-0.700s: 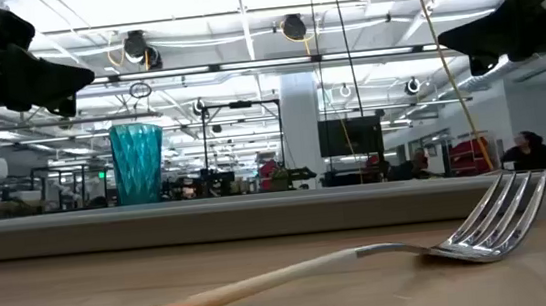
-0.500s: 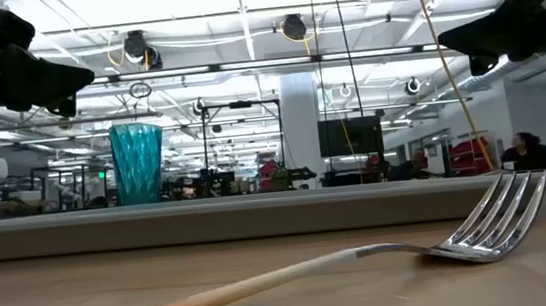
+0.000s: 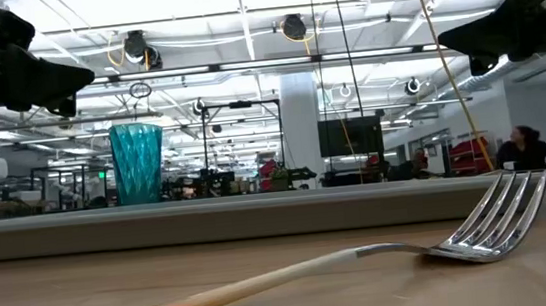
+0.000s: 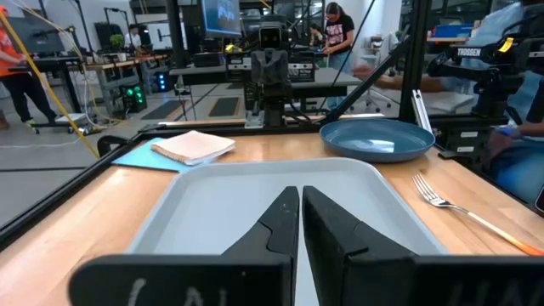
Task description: Pick and place plate/cup/fork/spoon on tray
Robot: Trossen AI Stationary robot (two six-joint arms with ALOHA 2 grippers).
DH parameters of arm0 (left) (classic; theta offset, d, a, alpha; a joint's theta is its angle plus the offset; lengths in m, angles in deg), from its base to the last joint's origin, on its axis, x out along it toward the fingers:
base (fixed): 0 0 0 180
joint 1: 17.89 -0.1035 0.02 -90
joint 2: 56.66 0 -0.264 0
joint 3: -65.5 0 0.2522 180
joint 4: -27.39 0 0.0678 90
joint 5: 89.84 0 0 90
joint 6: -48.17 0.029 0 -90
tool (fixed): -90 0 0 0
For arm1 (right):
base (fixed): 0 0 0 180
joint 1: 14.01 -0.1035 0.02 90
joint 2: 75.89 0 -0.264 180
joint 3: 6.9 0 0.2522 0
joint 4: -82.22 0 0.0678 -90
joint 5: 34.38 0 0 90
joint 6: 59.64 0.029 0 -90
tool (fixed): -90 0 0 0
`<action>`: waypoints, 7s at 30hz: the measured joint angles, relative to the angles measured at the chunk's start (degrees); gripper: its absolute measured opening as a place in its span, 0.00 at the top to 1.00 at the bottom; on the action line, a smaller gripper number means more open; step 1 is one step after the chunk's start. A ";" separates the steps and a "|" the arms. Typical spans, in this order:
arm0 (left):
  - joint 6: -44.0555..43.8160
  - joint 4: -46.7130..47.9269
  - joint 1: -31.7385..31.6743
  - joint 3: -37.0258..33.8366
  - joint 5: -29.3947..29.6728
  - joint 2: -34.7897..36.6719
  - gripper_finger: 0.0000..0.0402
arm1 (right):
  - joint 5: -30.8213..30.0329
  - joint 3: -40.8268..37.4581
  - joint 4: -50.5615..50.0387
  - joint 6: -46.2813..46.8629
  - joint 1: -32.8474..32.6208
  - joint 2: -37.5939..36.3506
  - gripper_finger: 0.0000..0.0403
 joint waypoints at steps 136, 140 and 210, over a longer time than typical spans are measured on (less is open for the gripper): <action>-0.04 -0.71 0.00 0.00 1.01 0.02 0.94 | -0.11 0.01 0.01 -9.30 0.01 -0.01 1.00; -0.04 -0.91 0.00 0.00 1.03 0.02 0.94 | -0.11 0.00 0.03 -9.42 0.02 0.01 1.00; -3.35 48.19 1.91 64.36 23.96 -55.92 0.93 | -6.05 31.65 -8.89 14.22 0.04 44.87 1.00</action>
